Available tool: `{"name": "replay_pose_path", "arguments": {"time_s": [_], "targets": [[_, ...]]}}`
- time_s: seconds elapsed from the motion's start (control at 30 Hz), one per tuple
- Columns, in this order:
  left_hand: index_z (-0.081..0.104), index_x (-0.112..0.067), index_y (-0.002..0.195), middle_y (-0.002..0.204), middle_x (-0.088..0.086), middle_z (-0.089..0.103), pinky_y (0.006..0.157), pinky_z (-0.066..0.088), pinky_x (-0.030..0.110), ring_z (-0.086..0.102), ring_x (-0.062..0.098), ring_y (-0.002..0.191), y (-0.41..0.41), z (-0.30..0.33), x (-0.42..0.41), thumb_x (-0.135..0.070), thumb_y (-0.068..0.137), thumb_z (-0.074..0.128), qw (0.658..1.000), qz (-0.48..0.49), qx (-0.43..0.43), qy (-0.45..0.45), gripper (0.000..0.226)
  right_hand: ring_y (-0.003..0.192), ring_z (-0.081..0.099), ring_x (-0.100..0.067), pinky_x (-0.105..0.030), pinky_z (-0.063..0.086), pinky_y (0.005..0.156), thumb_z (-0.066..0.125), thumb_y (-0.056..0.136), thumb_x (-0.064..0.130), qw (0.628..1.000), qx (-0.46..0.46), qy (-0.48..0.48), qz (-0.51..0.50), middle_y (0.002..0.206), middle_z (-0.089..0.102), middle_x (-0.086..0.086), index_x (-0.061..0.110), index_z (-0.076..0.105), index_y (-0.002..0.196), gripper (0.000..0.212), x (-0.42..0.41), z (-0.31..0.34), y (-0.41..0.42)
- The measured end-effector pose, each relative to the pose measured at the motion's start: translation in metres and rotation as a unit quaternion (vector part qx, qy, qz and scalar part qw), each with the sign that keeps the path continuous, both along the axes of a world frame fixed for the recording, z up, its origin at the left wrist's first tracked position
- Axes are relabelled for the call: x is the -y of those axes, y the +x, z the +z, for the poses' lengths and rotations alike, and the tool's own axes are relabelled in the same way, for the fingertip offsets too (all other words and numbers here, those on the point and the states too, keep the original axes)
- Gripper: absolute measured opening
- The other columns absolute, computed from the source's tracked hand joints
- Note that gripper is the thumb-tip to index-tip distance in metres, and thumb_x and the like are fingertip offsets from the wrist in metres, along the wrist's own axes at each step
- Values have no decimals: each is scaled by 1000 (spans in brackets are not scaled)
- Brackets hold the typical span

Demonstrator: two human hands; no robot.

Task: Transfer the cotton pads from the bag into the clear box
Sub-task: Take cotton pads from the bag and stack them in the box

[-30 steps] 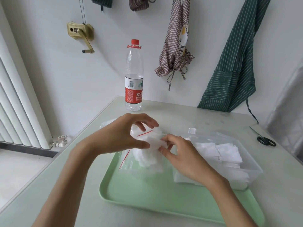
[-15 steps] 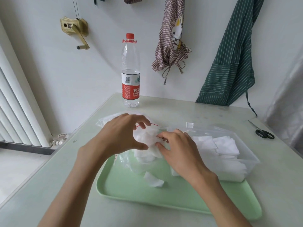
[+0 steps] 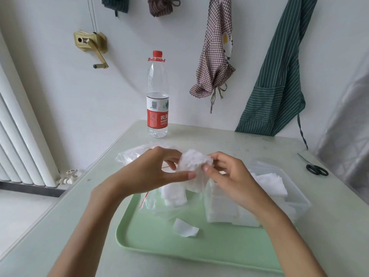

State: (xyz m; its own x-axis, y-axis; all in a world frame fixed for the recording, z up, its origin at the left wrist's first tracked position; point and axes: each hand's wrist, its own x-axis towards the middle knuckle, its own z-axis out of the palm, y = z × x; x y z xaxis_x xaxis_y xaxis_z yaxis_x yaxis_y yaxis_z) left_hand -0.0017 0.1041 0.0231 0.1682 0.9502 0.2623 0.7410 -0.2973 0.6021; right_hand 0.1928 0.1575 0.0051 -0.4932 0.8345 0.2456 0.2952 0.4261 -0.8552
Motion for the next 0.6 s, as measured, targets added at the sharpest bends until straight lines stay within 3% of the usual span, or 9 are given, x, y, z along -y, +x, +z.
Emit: {"name": "replay_pose_path", "arguments": {"time_s": [0.13,0.2,0.27,0.37,0.5,0.6], "targets": [[66,-12,72,69,-2,66,64,41,11,60,10,68,11,2,-4,-39,85,62,993,16,119,11,31,70,62,-2,-17,51,64,64,87,20,989,-120,-84,-34,86,69,-1,13,66,98,13,3,6,1],[66,-4,75,68,-2,66,65,41,16,56,5,65,21,-2,-11,-36,85,64,975,60,211,20,33,70,62,-4,-16,50,61,70,83,20,977,-171,-23,-124,84,68,2,16,65,95,14,1,5,0],[66,2,88,74,6,67,70,48,30,57,11,69,30,-9,-17,-36,85,65,950,95,298,16,38,68,60,-5,-13,46,59,73,80,20,966,-191,38,-171,78,66,3,19,67,88,10,2,5,-2],[67,-8,103,90,4,75,86,56,30,70,14,86,50,-15,-20,-24,88,64,910,80,405,-33,22,74,60,-1,-11,45,62,76,77,26,970,-154,82,-169,83,67,10,26,71,93,16,5,7,-1],[66,-8,108,98,3,72,94,51,26,67,14,99,63,-25,-22,-14,93,57,896,34,436,-75,19,90,56,0,-12,39,69,72,79,35,967,-24,159,-200,96,62,17,33,67,111,32,0,1,5],[62,-4,111,108,12,70,94,51,28,67,18,102,63,-27,-26,-6,92,53,879,35,465,-103,21,96,54,-1,-21,46,76,69,83,34,963,16,191,-191,104,54,16,36,63,116,34,-3,-1,9]]}}
